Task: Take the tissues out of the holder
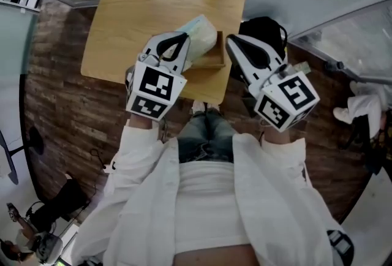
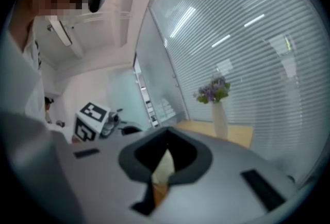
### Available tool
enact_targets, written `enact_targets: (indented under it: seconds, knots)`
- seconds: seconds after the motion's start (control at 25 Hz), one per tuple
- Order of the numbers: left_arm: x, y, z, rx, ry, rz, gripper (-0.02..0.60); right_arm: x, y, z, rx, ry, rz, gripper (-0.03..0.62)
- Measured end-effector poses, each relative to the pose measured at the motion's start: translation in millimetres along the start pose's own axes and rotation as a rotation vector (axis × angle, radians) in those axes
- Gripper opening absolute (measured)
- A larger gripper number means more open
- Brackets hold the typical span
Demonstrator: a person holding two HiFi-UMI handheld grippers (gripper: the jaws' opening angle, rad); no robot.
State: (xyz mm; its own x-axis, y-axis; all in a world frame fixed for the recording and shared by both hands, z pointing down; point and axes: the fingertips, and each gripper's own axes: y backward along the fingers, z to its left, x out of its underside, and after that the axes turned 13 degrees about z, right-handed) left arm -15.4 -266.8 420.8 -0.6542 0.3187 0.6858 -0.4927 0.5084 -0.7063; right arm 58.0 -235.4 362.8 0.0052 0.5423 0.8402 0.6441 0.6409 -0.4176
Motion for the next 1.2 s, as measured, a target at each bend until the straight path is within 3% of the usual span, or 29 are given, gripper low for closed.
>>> enact_targets:
  seconds: [0.2, 0.36, 0.52, 0.76, 1.2]
  knots:
    - [-18, 32, 0, -0.037, 0.009, -0.068, 0.007, -23, 15, 19, 0.004, 0.07, -0.059, 0.012]
    - [-23, 61, -7, -0.018, 0.094, -0.128, 0.006, -34, 27, 45, -0.001, 0.133, -0.076, 0.012]
    - [-41, 82, 4, -0.024, 0.174, -0.236, 0.007, -58, 32, 59, -0.007, 0.235, -0.103, 0.012]
    - [-62, 120, 19, -0.02, 0.276, -0.376, 0.007, -83, 39, 76, -0.009, 0.305, -0.135, 0.012]
    - [-105, 207, 39, -0.094, 0.28, -0.636, 0.006, -126, 58, 115, -0.029, 0.395, -0.243, 0.012]
